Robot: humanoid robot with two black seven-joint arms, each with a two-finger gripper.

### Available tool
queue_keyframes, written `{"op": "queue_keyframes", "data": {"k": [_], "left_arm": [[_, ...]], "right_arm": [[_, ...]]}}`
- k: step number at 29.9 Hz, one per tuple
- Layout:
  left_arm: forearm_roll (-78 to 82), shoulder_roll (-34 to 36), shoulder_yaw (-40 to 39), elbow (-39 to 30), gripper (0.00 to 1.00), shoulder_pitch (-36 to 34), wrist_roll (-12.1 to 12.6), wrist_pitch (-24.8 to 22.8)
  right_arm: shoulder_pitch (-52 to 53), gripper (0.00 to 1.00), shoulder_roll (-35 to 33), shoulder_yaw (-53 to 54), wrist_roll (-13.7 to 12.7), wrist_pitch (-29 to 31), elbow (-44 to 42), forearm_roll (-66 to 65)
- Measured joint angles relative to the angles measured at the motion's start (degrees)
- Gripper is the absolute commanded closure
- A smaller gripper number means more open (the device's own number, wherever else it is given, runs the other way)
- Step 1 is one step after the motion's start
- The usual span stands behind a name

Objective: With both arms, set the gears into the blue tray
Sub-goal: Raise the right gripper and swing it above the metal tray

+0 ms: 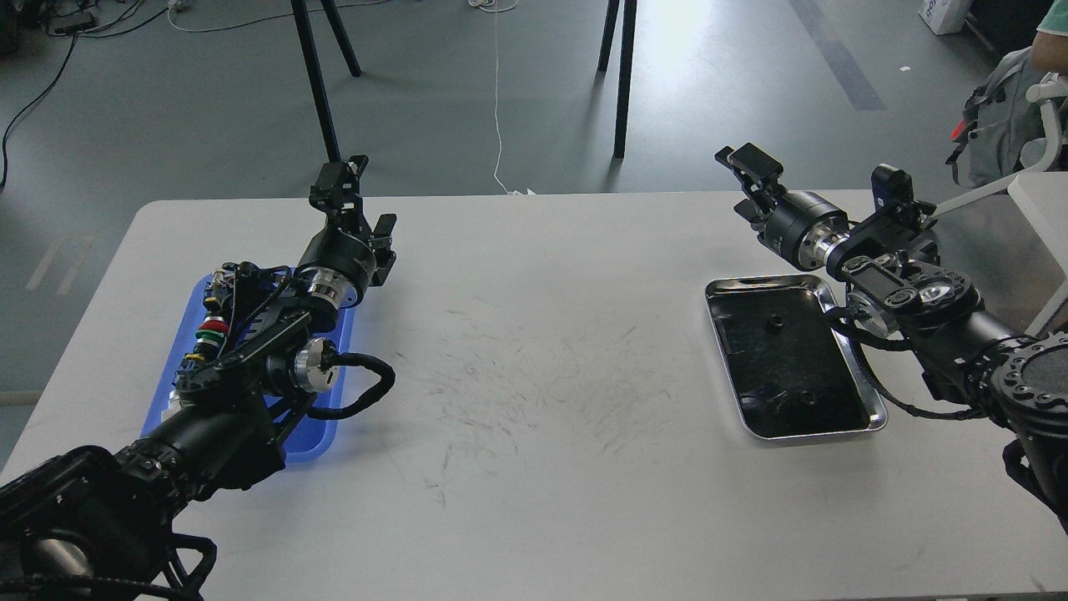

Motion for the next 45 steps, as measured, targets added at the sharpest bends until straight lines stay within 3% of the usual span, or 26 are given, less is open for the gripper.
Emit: {"op": "queue_keyframes", "data": {"k": [31, 45], "left_arm": [[0.5, -0.2, 0.0, 0.0, 0.02, 0.3, 0.0, 0.1], [0.8, -0.3, 0.0, 0.0, 0.02, 0.3, 0.0, 0.1]], "right_arm": [[2.2, 0.02, -4.5, -1.7, 0.0, 6.8, 0.1, -16.9], [4.9, 0.02, -6.8, -10.5, 0.0, 10.5, 0.1, -18.0]]}}
